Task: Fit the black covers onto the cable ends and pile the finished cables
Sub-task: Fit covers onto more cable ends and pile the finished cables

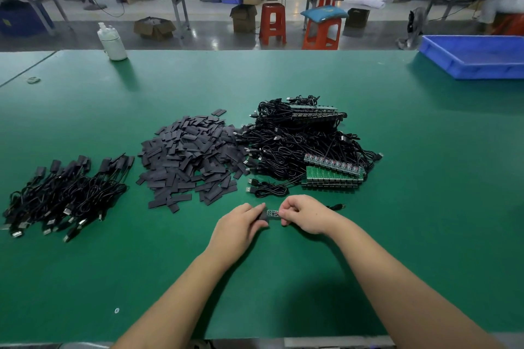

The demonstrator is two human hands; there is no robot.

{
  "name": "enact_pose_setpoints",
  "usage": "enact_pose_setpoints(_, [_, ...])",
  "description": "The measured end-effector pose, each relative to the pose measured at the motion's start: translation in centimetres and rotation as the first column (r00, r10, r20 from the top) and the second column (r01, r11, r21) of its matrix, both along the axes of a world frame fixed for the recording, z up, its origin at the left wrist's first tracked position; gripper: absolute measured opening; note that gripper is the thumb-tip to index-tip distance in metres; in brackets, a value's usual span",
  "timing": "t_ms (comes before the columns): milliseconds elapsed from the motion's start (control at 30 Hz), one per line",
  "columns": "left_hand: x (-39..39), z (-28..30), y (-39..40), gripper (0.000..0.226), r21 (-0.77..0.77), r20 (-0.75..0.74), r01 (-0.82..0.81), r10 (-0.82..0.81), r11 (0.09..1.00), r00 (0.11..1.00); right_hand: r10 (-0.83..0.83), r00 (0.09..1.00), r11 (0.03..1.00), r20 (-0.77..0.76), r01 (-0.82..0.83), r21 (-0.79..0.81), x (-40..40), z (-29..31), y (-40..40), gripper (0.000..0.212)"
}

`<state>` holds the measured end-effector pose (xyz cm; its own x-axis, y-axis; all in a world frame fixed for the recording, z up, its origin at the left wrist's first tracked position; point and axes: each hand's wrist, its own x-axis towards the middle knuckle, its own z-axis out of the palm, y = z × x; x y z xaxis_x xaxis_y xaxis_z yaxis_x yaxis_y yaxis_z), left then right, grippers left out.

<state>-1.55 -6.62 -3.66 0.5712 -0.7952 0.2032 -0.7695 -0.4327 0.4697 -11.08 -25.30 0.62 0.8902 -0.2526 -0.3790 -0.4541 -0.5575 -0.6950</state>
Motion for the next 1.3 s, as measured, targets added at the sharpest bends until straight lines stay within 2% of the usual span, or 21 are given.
enact_pose_setpoints(267, [0.82,-0.15,0.45,0.038,-0.045,-0.109,-0.046,0.041,0.998,0.993,-0.091,0.996,0.994,0.014,0.091,0.056,0.06,-0.28,-0.09,0.013])
enact_pose_setpoints(567, [0.51,0.06,0.74,0.031,-0.072,-0.025,-0.047,0.045,0.996,0.999,-0.119,0.992,0.975,0.043,0.108,0.196,0.16,-0.39,-0.18,0.01])
enact_pose_setpoints(833, [0.28,0.1,0.44,0.031,-0.108,-0.032,-0.059,0.056,0.992,0.998,-0.133,0.99,0.959,0.035,0.12,0.258,0.15,-0.28,-0.05,0.009])
enact_pose_setpoints(1300, [0.0,0.05,0.5,0.034,-0.091,-0.092,-0.051,0.042,0.995,0.995,-0.186,0.982,0.953,0.029,0.173,0.247,0.07,-0.49,0.03,0.011])
